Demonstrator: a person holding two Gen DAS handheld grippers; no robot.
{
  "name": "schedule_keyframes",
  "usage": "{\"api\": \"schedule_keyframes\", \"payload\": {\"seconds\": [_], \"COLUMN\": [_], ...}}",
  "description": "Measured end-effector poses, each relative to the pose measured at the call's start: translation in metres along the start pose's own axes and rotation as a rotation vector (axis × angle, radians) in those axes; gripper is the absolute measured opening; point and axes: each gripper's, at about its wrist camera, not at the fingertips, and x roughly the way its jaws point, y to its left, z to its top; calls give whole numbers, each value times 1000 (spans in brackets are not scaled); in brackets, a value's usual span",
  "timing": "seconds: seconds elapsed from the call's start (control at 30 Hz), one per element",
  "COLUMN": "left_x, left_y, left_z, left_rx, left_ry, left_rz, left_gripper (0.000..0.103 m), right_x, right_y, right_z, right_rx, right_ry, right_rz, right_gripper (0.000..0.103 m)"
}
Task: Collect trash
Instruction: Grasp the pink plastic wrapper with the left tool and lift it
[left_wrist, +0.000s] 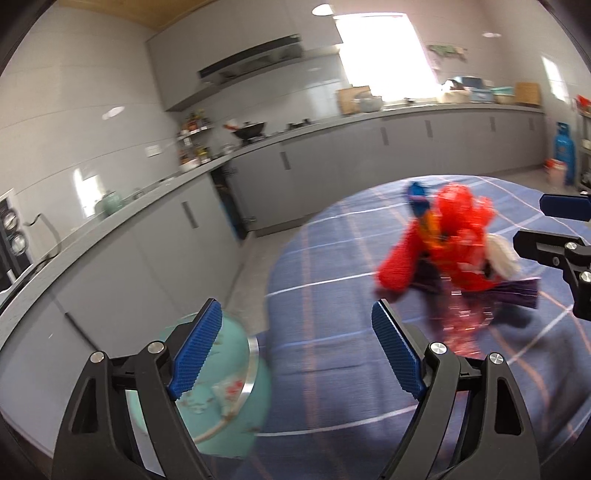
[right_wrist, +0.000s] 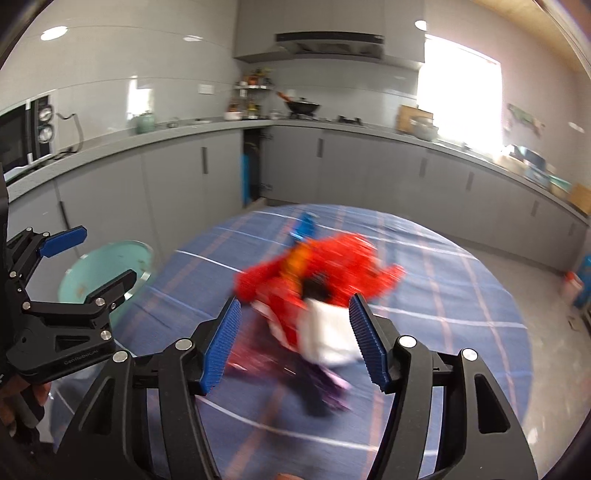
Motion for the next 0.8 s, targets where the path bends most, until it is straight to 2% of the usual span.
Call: {"api": "schedule_keyframes", "payload": {"seconds": [0.23, 0.47, 0.5, 0.57, 0.63, 0.7, 0.8], "left_x": [4, 20, 22, 25, 28, 30, 26], "left_y": [-41, -73, -77, -85, -90, -93, -87], "left_z": [1, -5, -6, -10, -13, -14, -13], "left_rx": [51, 70, 77, 93, 103, 108, 90], "left_ry": [7, 68, 77, 103, 126, 141, 132], "left_rz": [-79, -171, -188, -235, -267, -306, -316], "left_gripper": [83, 82, 79, 65, 40, 24, 20], "right_x": [0, -1, 0, 1, 2, 3, 3], "right_y": [-32, -54, -55, -55, -55, -53, -51], "right_z": [-24, -39, -40, -43, -45, -44, -43], "right_rx": [37, 63, 67, 73, 74, 72, 74], "right_ry": [40, 54, 57, 63, 64, 62, 54], "right_rz": [-72, -107, -106, -103, -99, -96, -92], "right_gripper": [62, 65, 65, 65, 65, 65, 66]}}
